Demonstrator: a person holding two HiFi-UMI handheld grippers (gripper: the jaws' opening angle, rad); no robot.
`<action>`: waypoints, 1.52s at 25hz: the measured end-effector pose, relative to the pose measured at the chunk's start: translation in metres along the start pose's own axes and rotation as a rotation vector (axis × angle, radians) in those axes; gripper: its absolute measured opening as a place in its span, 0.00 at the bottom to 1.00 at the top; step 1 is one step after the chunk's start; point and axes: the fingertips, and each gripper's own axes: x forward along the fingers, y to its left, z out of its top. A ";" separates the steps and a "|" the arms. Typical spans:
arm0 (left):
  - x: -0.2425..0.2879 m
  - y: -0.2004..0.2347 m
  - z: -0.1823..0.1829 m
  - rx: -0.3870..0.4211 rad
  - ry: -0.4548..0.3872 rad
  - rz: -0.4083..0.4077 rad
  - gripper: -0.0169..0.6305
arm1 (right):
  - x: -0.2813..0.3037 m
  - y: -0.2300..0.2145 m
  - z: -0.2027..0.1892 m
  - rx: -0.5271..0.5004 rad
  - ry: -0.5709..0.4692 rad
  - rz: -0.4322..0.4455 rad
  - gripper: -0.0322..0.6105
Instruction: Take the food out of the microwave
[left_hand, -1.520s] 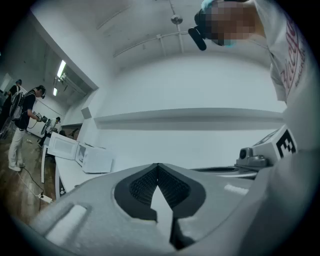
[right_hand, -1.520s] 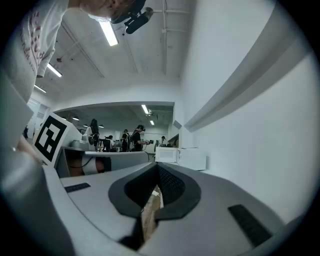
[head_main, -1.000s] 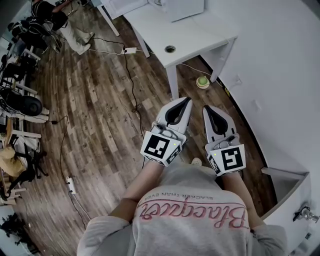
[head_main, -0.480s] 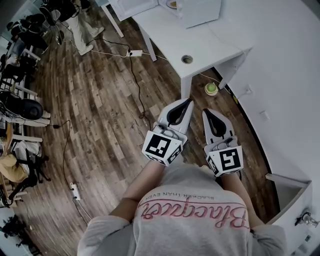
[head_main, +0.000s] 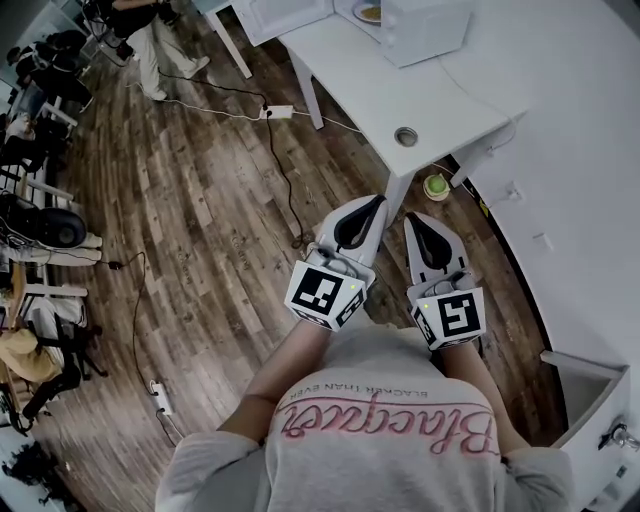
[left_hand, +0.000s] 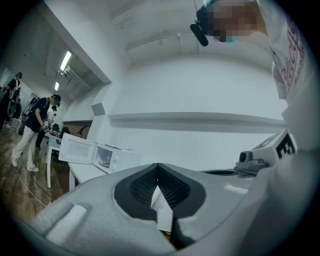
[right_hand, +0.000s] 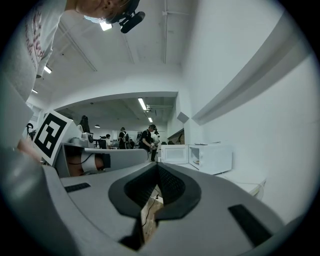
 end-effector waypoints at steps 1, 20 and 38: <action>-0.001 0.007 0.002 0.010 -0.002 -0.003 0.04 | 0.008 0.003 0.001 -0.001 0.003 -0.005 0.06; -0.013 0.122 0.011 -0.021 -0.032 0.141 0.03 | 0.099 0.031 -0.013 0.029 0.095 0.030 0.06; 0.063 0.247 0.024 0.010 -0.021 0.186 0.03 | 0.242 -0.009 -0.005 0.059 0.062 0.069 0.06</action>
